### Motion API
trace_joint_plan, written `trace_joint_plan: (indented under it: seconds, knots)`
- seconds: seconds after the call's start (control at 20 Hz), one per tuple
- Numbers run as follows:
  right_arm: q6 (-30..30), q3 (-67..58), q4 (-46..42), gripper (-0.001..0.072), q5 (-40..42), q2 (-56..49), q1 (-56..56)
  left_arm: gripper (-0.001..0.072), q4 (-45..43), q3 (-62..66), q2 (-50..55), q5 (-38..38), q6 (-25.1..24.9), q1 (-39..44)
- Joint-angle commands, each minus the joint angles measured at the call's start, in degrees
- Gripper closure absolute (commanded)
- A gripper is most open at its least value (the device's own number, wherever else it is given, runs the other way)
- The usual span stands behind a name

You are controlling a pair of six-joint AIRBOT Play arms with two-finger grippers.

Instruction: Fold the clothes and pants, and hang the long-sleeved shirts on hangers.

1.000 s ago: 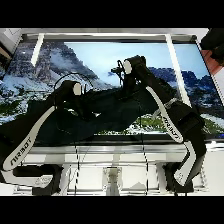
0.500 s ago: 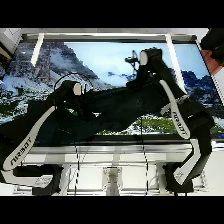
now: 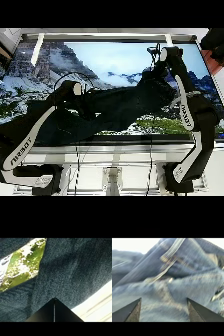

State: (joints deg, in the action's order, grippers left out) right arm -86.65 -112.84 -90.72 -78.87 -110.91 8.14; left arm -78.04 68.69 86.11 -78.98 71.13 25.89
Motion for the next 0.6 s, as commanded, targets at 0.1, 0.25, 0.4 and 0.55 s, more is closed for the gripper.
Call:
trace_joint_plan:
  seconds: [0.1, 0.25, 0.4, 0.55]
  knots:
    - [-1.14, -0.07, 0.04, 0.0303, 5.92, -5.84, -0.17, 0.0672, -3.58, -0.02, 0.00, 0.85, -0.11, -0.04]
    - [1.18, -1.55, 1.40, 0.0687, 7.58, -6.19, 1.09, 0.0387, -6.47, 0.02, -0.35, 4.04, -3.41, -0.55]
    - [1.36, -8.57, -0.57, 0.0689, 6.21, -4.20, 1.01, 0.0344, -6.38, 0.07, -3.28, 11.17, -3.43, -2.93]
    - [1.95, -8.48, -1.16, 0.0689, 6.19, 2.12, -0.42, 0.0338, -6.38, 0.07, -7.41, 13.86, -4.13, -5.73]
